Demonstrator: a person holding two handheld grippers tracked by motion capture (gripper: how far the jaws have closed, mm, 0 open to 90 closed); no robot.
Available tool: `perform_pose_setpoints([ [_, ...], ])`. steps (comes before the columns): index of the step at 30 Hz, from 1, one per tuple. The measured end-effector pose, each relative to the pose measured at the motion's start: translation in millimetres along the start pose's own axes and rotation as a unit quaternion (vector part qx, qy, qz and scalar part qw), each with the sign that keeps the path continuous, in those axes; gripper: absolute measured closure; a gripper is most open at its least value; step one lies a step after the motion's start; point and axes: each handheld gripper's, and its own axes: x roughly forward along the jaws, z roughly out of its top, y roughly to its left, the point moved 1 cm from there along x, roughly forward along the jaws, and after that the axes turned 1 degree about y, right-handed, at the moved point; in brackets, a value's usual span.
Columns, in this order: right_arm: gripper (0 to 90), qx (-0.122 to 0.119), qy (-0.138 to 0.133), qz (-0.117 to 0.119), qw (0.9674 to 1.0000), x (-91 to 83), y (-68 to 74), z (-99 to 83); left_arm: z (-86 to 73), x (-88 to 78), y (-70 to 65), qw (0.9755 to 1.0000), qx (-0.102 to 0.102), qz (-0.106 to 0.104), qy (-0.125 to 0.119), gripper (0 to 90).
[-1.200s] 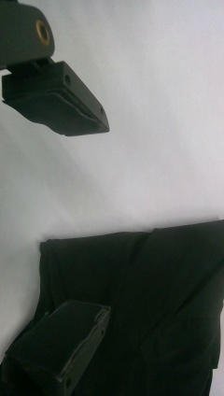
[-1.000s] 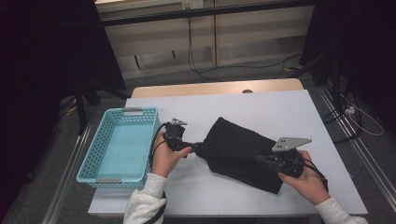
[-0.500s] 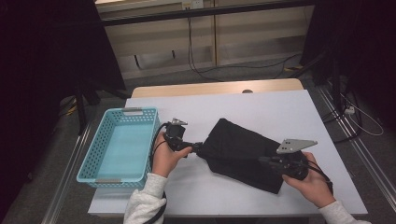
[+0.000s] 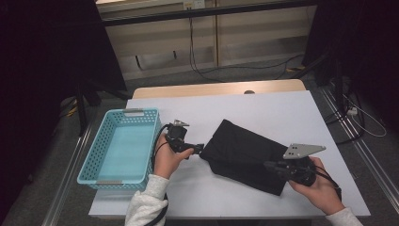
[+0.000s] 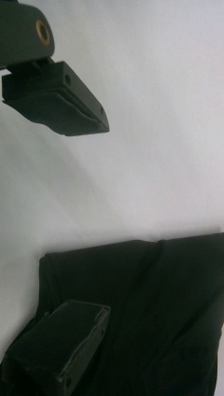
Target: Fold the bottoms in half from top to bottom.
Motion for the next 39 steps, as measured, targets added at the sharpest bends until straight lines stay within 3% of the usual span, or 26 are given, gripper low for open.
perform_pose_setpoints([
  [11,89.1,-0.006,0.006,-0.001,1.0000,-12.1,3.0,-8.5,-0.1,2.0,-0.5,1.0000,0.002,0.001,0.004,11.0],
  [15,77.9,-0.001,-0.006,0.008,1.0000,-12.7,4.1,-8.4,-0.4,3.7,-2.2,1.0000,0.003,0.001,0.006,11.0],
  [16,73.6,0.002,-0.007,0.000,1.0000,-11.2,0.4,-4.2,-0.3,2.9,-2.6,1.0000,0.004,-0.001,0.007,10.9],
  [19,71.7,-0.001,-0.001,-0.012,0.9999,-5.5,-7.6,-0.7,-0.1,2.0,-2.2,1.0000,0.003,0.000,0.004,10.9],
  [20,68.7,-0.004,0.009,-0.037,0.9993,3.6,-18.2,2.8,-0.9,1.4,-1.8,1.0000,0.001,-0.001,0.005,10.9],
  [25,62.3,0.013,0.028,-0.082,0.9961,30.8,-44.8,11.5,-4.8,-0.3,0.5,1.0000,-0.001,0.002,0.008,10.9],
  [27,62.3,0.014,0.033,-0.094,0.9949,36.6,-49.7,13.5,-5.4,-0.8,0.9,1.0000,-0.002,0.003,0.008,11.0],
  [28,62.3,0.028,0.046,-0.103,0.9932,48.0,-59.4,15.9,-6.1,-1.4,1.2,1.0000,-0.005,0.002,0.007,11.0],
  [32,67.3,0.023,0.065,-0.094,0.9932,61.3,-62.7,16.1,-9.3,-2.7,2.8,0.9999,-0.005,0.007,0.009,11.2],
  [33,67.3,0.023,0.065,-0.094,0.9932,61.3,-62.7,16.1,-9.3,-2.7,2.8,0.9999,-0.005,0.007,0.009,11.3],
  [34,81.5,0.020,0.074,-0.092,0.9928,64.9,-63.2,15.5,-10.0,-2.5,3.4,0.9999,-0.007,0.006,0.012,11.2],
  [37,85.0,0.023,0.077,-0.084,0.9932,62.9,-63.8,17.8,-10.1,-1.9,2.4,0.9999,-0.006,0.008,0.011,11.2],
  [39,85.4,0.029,0.064,-0.085,0.9939,57.5,-64.6,22.9,-9.5,-1.9,1.7,0.9999,-0.004,0.003,0.011,11.2],
])
